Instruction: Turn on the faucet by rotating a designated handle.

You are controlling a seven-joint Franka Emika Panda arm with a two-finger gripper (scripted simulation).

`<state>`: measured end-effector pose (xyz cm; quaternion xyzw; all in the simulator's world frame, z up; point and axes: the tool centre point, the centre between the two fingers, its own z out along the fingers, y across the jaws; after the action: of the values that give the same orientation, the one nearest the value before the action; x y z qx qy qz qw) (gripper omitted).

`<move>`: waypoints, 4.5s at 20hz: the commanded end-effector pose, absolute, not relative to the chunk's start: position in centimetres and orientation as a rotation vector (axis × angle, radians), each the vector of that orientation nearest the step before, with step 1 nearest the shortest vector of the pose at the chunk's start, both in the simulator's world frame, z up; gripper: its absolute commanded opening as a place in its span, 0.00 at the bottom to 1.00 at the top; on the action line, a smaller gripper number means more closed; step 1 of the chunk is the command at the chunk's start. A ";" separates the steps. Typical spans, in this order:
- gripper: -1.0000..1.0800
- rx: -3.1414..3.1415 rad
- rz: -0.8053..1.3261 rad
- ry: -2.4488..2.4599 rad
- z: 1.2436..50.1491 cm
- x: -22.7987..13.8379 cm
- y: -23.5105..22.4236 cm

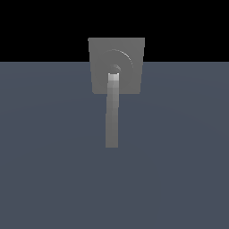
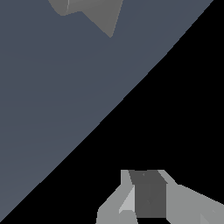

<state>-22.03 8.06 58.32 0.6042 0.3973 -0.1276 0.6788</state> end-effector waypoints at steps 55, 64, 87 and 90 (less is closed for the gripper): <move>0.00 -2.128 -2.228 0.184 9.3 -11.4 8.2; 0.00 -2.231 -2.234 0.123 8.0 -12.0 6.6; 0.00 -2.230 -2.233 0.124 8.3 -12.5 -1.2; 0.00 -2.231 -2.233 0.123 8.3 -12.6 -2.3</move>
<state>-12.92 -3.69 8.48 0.7005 -0.0735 0.7071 0.0627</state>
